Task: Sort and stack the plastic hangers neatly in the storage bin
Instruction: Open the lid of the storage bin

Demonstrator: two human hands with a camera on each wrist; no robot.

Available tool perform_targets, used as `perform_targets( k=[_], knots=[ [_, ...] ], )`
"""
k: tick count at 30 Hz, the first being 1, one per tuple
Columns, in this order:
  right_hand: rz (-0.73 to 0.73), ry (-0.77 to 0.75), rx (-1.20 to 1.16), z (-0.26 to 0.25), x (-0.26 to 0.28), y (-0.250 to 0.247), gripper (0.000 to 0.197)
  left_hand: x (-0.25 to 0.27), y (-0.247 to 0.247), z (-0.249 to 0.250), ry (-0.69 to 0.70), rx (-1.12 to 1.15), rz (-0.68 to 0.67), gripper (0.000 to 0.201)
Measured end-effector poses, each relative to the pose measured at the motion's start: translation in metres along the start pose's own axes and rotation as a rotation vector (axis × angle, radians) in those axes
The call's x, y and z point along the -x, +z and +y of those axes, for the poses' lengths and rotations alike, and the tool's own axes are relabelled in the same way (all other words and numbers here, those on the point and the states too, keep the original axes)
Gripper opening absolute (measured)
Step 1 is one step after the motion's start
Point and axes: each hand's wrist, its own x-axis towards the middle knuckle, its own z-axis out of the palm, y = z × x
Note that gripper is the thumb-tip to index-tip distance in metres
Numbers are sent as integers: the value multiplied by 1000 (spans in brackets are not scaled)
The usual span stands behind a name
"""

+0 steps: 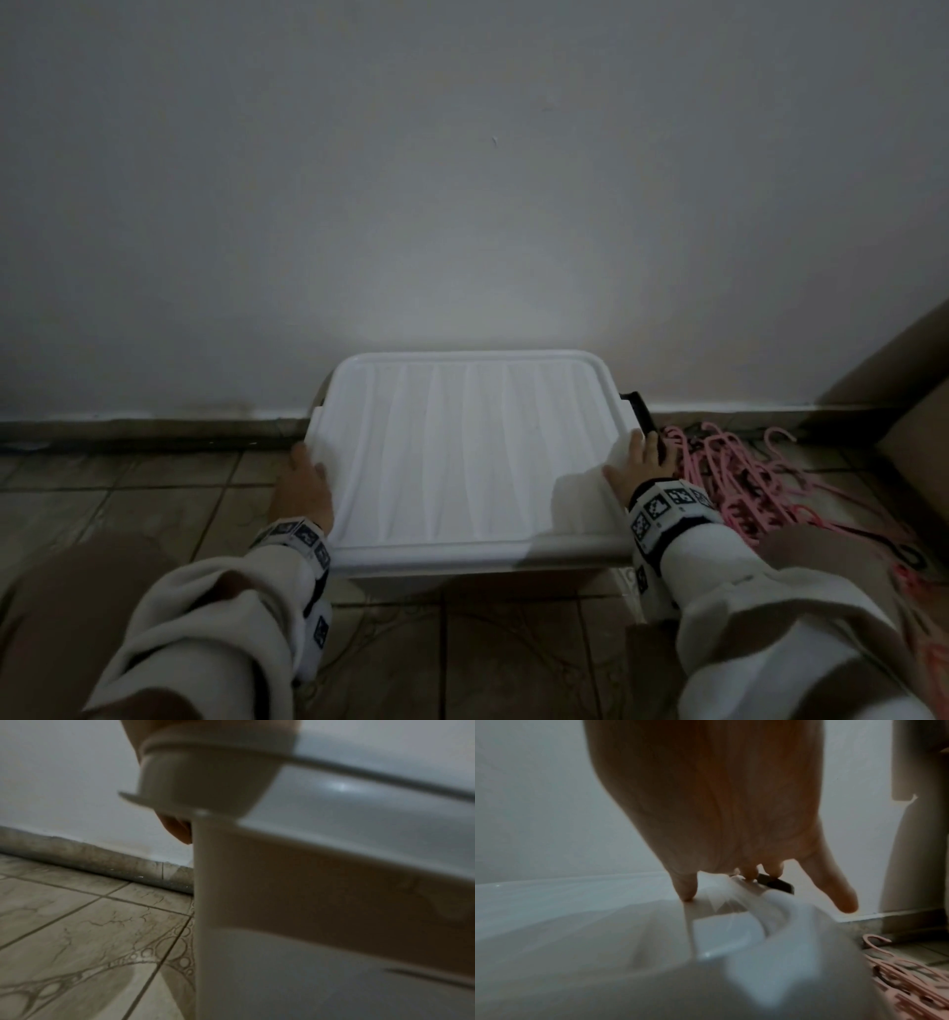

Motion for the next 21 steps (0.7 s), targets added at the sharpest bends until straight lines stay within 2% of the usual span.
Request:
perform_targets(
  k=[4,10,13,16,21],
  knots=[
    [-5,8,49,2,4,0,74,4,-8,-4,-12,-27,-64,38],
    [-15,51,34,-5,19,-6,74,11,-16,-13,-15,-52,-165,53],
    [16,56,-24,-7,30,-15,56,14,-18,-15,-37,-23,-163,53],
    [38,42,-55,-3,37,-22,44,17,-19,-10,-96,25,-135,42],
    [186,4,-50,1,42,-14,25,22,-28,-2,-107,-150,-126,33]
  ],
)
